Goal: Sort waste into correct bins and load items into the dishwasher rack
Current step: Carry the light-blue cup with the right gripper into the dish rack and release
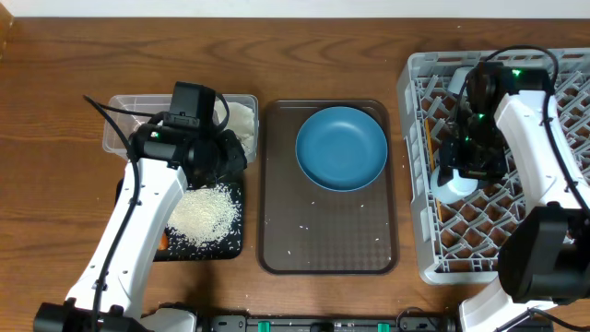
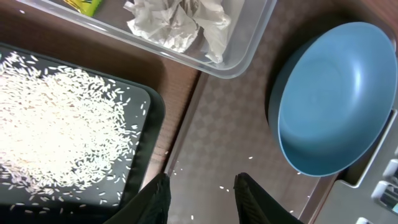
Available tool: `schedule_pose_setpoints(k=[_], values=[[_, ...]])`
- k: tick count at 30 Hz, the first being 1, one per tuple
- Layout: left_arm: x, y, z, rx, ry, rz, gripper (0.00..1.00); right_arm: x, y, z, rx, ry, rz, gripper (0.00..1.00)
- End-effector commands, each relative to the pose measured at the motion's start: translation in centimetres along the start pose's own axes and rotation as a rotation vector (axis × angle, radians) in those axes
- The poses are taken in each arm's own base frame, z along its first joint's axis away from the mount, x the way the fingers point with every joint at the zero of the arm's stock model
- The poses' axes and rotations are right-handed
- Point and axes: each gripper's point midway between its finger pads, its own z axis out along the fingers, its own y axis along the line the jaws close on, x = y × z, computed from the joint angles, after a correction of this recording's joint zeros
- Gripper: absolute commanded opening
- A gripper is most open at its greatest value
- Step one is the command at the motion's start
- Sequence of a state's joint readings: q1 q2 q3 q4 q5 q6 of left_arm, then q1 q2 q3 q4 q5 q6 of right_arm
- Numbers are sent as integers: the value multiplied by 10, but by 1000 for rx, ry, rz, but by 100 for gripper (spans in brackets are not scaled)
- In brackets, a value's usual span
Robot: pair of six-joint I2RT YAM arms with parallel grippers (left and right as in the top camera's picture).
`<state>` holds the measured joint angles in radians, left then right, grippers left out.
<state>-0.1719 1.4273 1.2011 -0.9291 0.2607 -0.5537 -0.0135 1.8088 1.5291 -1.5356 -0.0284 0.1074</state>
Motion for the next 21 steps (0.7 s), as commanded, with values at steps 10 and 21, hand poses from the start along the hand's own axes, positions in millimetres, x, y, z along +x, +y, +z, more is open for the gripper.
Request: schedule_pose_setpoints(k=[10,21], values=[[0,5,2,-23,-1,15,59,3,-2,4,18,-3,-5,85],[0,5,2,-24,0,26,59,-3,0,-6,0,-34,-14,82]])
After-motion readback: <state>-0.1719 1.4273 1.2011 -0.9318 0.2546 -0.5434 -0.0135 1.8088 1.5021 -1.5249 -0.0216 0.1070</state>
